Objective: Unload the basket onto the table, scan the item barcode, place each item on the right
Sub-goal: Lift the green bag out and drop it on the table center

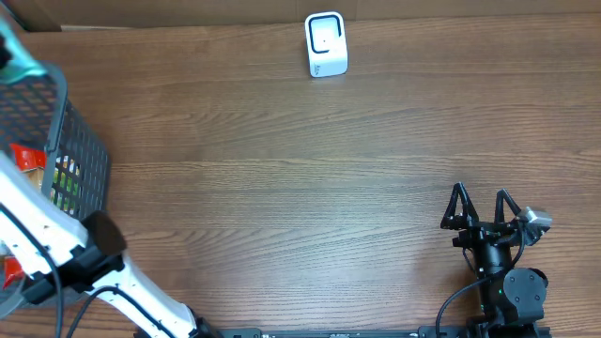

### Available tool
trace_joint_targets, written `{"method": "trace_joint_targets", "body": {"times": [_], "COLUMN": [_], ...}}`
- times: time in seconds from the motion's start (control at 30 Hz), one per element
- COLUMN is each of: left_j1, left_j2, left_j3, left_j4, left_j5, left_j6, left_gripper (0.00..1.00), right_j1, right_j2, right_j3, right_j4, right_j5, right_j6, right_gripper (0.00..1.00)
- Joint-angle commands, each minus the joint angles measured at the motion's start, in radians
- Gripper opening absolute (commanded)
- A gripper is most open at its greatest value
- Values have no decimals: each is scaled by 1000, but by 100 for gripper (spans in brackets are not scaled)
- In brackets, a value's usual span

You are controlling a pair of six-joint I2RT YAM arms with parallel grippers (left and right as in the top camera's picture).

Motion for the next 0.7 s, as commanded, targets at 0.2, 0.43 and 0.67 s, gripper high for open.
{"method": "trace_joint_targets", "body": {"times": [0.2,0.43,0.67], "left_j1": [-376,-604,-726], "left_j2": [-3,18,18], "left_j3": [-28,-305,-617], "left_j4": [-153,-154,-106], "left_j5": [59,36,-19], "left_j6": [197,365,470], "left_gripper": [4,4,4], "right_j1": [-2,-2,-2], "right_j2": [-9,-9,-9], "right_j3": [-11,-11,-11], "right_j4": [5,5,5], "right_j5": [6,6,6], "right_j6": [3,3,3], "right_gripper": [100,100,100]}}
